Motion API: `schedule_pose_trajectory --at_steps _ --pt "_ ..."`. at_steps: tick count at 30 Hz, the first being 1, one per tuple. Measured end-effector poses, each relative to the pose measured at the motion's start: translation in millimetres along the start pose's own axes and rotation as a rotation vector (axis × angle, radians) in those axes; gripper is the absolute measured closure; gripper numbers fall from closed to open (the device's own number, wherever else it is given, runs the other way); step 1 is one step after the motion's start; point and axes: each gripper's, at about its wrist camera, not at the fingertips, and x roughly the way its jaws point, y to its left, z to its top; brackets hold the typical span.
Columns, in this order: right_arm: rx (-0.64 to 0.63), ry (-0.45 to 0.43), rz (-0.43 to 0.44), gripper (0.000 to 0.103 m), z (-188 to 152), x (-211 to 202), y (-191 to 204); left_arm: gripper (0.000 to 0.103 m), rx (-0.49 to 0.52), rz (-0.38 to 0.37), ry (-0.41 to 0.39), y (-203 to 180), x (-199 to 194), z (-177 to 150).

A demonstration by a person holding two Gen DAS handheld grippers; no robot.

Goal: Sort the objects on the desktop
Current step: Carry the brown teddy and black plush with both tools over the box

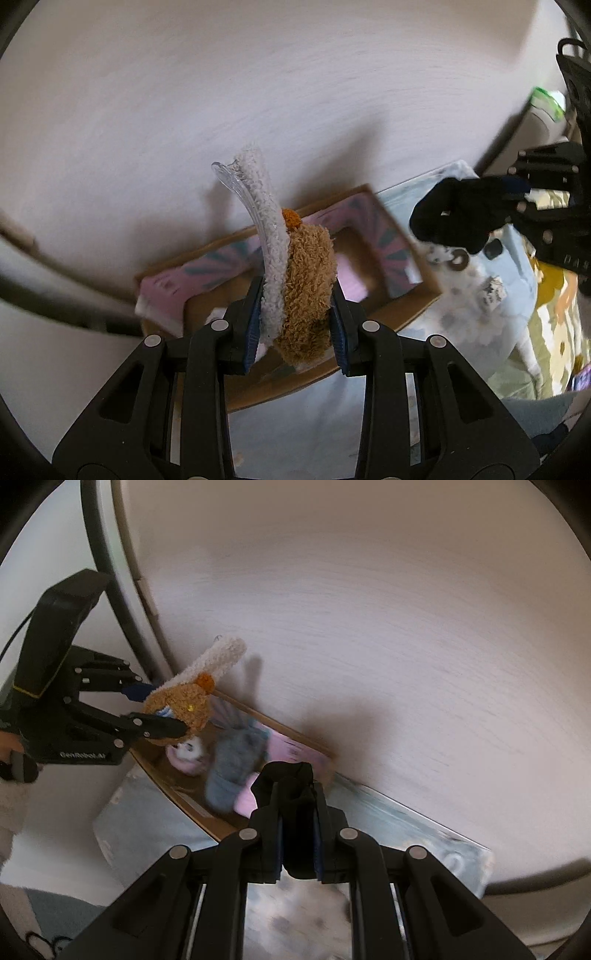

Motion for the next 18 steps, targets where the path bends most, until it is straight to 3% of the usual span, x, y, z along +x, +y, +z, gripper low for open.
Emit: schedule_pose_trajectory --at_steps 5,11,18 --pt "-0.022 0.037 0.060 0.091 18.2 44.4 34.9 0.074 -0.065 0.021 0.021 33.9 13.5 -21.4" --pt "-0.016 0.086 0.114 0.091 26.8 92.3 59.1 0.074 -0.115 0.018 0.040 44.3 36.4 -44.9" --pt "-0.021 0.117 0.135 0.091 27.5 113.6 69.3 0.074 -0.155 0.032 0.038 61.0 45.1 -58.3"
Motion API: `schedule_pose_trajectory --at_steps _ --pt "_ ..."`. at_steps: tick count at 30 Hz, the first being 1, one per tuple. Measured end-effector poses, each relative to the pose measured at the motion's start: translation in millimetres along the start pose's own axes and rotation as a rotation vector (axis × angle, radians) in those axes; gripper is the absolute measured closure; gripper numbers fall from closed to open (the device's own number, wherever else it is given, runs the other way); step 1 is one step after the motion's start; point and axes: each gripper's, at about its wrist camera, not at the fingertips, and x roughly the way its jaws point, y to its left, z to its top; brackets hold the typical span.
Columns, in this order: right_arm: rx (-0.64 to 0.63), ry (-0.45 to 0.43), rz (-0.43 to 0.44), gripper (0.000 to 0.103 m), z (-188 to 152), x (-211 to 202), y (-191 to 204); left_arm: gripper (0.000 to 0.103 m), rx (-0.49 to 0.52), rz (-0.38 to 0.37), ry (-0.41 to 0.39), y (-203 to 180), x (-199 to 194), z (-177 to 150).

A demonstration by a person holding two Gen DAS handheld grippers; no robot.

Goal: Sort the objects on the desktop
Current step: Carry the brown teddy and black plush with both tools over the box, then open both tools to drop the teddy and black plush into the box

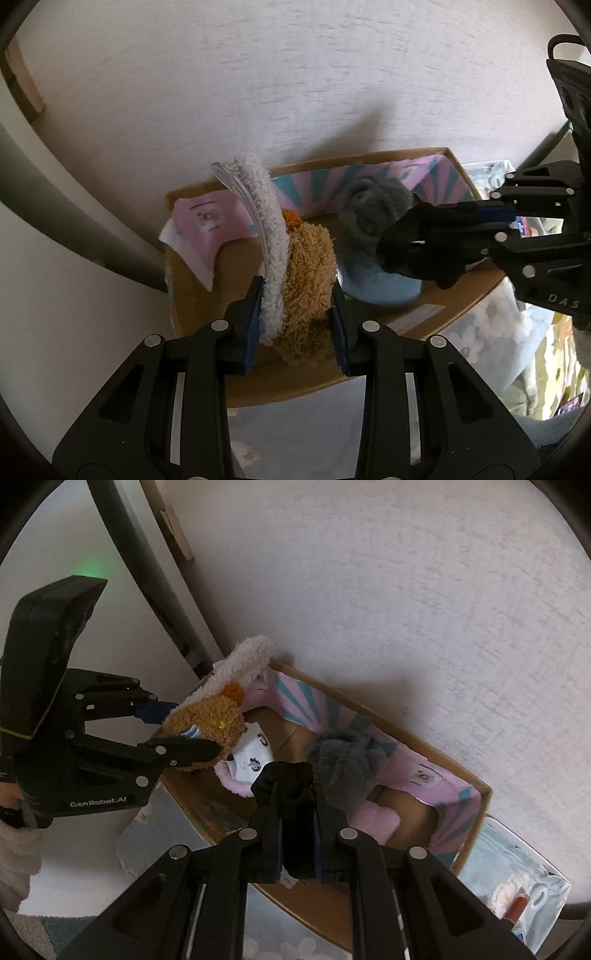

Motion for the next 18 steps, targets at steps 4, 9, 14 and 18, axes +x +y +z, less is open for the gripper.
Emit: schedule_pose_trajectory --at_steps 4,9,14,18 --pt "0.011 -0.005 -0.008 0.091 1.3 -2.0 -3.2 0.074 -0.009 0.013 -0.015 7.3 0.4 2.5" --pt "0.016 0.003 -0.051 0.091 1.6 -5.6 -14.0 0.074 0.007 0.040 -0.010 7.4 3.4 1.0" --pt "0.052 0.016 -0.075 0.091 -7.5 -7.2 -28.9 0.072 0.007 0.039 0.007 6.5 7.5 -1.6" --pt "0.068 0.040 -0.132 0.071 -11.4 -9.5 -37.5 0.029 -0.049 0.034 0.010 12.5 2.9 -4.8"
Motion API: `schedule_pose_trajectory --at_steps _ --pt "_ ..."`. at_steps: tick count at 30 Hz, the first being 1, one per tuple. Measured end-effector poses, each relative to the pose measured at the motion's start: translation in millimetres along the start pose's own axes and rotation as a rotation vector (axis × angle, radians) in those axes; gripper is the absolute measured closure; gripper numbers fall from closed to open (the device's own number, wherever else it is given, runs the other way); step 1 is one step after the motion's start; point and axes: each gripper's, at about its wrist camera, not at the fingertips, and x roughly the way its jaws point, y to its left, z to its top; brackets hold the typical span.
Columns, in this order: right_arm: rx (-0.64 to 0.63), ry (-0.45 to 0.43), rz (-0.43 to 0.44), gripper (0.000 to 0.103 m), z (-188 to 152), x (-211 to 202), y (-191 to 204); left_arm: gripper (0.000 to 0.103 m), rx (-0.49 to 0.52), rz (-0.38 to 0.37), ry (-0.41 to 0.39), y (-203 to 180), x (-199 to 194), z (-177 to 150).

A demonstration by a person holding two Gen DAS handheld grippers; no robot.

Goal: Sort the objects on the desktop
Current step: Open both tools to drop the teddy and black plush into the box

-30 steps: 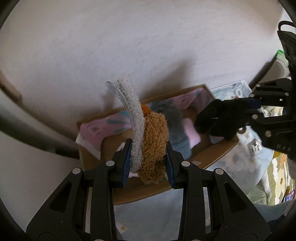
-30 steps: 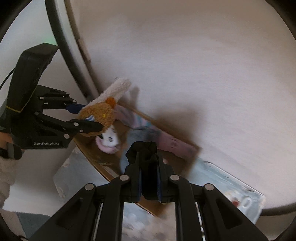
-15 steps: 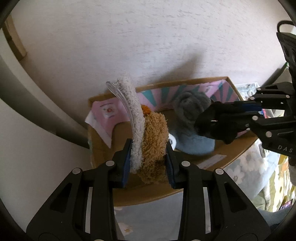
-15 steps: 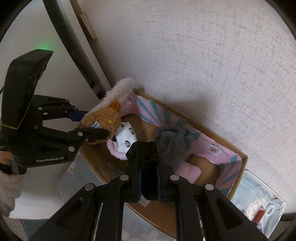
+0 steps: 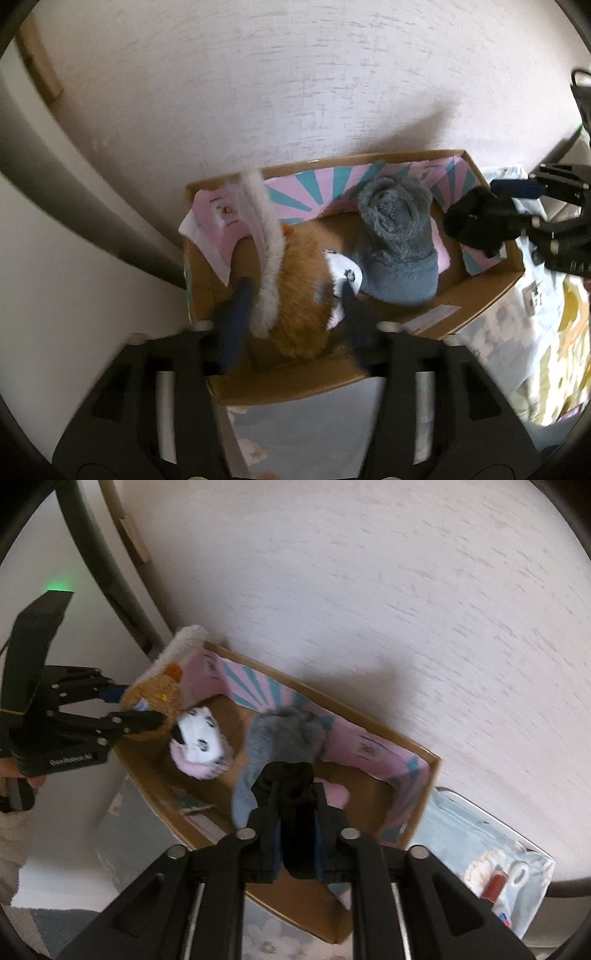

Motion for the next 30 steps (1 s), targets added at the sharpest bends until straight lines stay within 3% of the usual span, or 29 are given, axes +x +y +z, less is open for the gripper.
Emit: schedule_pose_trajectory --at_steps 1,2,5,21,30 --pt "0.009 0.006 -0.031 0.053 -0.7 0.5 -1.9 0.000 -0.005 0.011 -0.003 0.6 -1.7 -0.6" --pt "0.014 -0.001 -0.044 0.041 -2.5 -2.1 -3.7 0.000 -0.005 0.026 -0.026 0.8 -5.6 -1.4" --pt "0.055 -0.028 -0.022 0.025 -4.7 -12.2 -11.3 0.000 -0.001 0.054 -0.046 1.1 -13.1 -2.2" --pt "0.042 -0.073 -0.078 0.024 -17.0 -46.3 -23.9 0.000 -0.017 0.053 -0.117 -14.9 -43.1 0.4" --pt "0.057 -0.081 -0.040 0.024 -33.8 -57.2 -23.6 0.000 0.016 0.019 -0.104 -45.7 -46.7 -6.0"
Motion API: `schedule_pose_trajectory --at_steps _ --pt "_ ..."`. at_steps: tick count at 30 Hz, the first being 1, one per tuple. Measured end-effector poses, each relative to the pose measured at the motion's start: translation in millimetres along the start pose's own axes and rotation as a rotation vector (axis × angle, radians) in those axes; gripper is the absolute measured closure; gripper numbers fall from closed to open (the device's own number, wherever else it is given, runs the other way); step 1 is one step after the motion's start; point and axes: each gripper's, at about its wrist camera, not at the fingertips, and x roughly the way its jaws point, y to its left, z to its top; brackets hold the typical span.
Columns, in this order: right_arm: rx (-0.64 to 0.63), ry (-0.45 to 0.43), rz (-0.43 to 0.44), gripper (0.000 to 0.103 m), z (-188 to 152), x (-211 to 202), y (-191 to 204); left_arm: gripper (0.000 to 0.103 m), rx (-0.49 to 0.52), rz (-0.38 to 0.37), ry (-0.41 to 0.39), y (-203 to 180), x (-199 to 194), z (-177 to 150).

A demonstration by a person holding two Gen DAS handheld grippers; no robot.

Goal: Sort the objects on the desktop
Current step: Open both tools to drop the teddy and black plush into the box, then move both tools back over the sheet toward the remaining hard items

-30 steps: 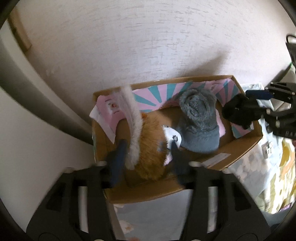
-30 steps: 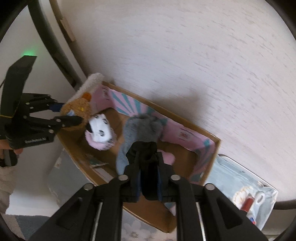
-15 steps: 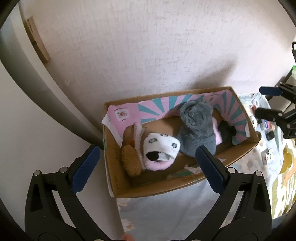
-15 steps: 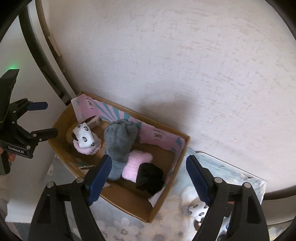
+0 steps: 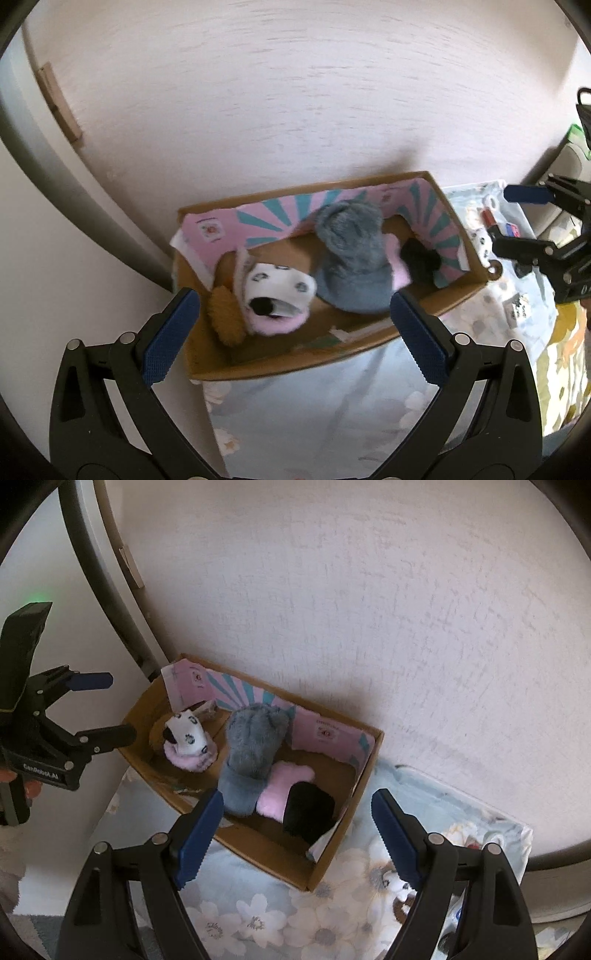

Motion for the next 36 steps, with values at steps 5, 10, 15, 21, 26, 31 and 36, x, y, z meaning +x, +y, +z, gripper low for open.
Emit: schedule_pose_trajectory --at_steps 5,10,15,21,26,31,36 --pt "-0.005 -0.027 -0.017 0.024 -3.7 -32.7 -28.3 0.001 0.067 -0.023 -0.041 -28.2 -20.8 6.4" --pt "-0.023 -0.026 -0.029 0.024 -13.2 -75.3 -72.2 0.001 0.126 -0.112 -0.088 -77.9 -37.2 11.6" --pt "0.011 0.010 -0.077 0.024 -43.1 -91.3 -114.3 0.001 0.258 -0.206 -0.130 -152.1 -38.4 4.1" --pt "0.069 0.033 -0.037 0.024 -81.4 -91.9 -156.9 0.001 0.385 -0.348 -0.129 -233.0 -9.1 -18.6" --pt "0.012 0.043 0.004 0.024 -109.2 -69.8 -183.7 0.001 0.500 -0.417 -0.099 -296.0 38.0 -54.8" --pt "-0.132 0.109 0.028 0.024 -135.5 -20.0 -208.1 0.001 0.556 -0.487 -0.053 -341.5 79.4 -79.8" --pt "-0.262 0.156 0.052 0.024 -150.5 15.8 -227.0 0.001 0.641 -0.482 -0.054 -367.6 106.9 -92.0"
